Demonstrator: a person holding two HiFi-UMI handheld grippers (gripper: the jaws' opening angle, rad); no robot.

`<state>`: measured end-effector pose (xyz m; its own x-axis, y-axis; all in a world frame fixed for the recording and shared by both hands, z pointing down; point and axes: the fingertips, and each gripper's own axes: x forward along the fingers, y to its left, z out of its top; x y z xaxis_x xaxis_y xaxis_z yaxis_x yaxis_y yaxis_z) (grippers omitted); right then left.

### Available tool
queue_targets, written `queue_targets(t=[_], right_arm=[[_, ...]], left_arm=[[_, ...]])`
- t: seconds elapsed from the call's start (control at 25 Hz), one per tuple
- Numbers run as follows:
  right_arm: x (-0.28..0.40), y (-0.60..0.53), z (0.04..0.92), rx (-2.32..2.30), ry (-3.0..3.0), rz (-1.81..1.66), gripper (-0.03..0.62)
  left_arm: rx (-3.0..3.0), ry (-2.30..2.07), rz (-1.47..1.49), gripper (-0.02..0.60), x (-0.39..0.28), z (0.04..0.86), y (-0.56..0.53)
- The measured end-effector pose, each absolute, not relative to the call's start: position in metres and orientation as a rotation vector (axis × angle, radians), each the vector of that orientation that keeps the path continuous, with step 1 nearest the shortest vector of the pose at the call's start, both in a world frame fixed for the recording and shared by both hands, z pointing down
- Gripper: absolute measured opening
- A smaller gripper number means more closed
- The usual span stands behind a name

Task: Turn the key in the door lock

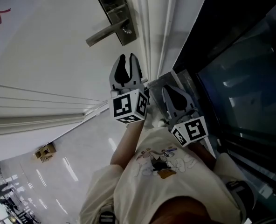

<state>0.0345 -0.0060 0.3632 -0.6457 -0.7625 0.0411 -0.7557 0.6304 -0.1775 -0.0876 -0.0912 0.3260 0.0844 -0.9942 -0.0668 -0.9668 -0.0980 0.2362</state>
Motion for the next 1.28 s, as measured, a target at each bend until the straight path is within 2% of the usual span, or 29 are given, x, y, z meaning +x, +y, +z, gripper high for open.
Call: queue_targets(t=[0.6, 0.68, 0.96, 1.28], right_arm=[[0.010, -0.081, 0.359, -1.391, 2.772, -0.331, 0.008], [0.013, -0.088, 0.356, -1.388, 2.776, -0.304, 0.008], [0.019, -0.101, 0.362, -1.391, 2.760, -0.348, 0.008], [0.017, -0.103, 0.369, -1.364, 2.764, -0.391, 0.008]], left_arm=[[2.220, -2.036, -0.333, 0.106, -0.092, 0.312, -0.175], [2.220, -2.075, -0.301, 0.083, -0.094, 0.311, -0.176], [2.319, -2.179, -0.109, 0.057, -0.091, 0.308, -0.177], [2.459, -2.188, 0.306, 0.058, -0.086, 0.311, -0.177]])
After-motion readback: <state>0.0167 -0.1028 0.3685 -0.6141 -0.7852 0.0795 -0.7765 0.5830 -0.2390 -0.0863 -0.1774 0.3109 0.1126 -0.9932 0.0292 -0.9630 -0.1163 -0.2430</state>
